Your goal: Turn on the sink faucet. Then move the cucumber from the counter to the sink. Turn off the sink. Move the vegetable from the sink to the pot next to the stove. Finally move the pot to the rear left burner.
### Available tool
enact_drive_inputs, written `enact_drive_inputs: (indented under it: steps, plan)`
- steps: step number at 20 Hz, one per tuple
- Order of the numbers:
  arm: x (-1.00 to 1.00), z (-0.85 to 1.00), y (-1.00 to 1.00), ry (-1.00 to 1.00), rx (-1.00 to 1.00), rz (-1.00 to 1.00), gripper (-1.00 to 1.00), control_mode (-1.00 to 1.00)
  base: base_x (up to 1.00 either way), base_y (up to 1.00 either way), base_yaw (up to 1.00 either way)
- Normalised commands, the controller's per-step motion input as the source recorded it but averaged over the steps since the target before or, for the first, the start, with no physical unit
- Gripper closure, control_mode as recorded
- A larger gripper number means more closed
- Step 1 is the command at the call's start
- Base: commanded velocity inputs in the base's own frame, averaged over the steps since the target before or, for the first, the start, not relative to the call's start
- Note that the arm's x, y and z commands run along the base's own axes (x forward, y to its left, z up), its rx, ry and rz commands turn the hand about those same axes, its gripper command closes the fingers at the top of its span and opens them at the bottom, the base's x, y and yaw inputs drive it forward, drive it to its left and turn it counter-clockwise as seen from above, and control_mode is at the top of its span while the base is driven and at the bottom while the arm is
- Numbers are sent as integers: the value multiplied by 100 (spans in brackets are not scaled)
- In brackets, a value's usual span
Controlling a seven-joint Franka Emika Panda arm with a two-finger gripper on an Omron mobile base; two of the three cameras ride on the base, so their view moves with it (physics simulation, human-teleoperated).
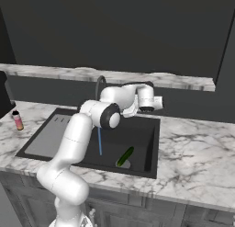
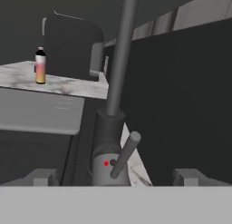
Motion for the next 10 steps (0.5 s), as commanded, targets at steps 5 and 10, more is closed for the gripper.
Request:
enact_drive_inputs:
  steps: [5,10]
  plan:
    - [14,-3,0,0,0,1,-100,-100,0,0,0]
    - [10,-2,0,0,1,1,-100,-100,0,0,0]
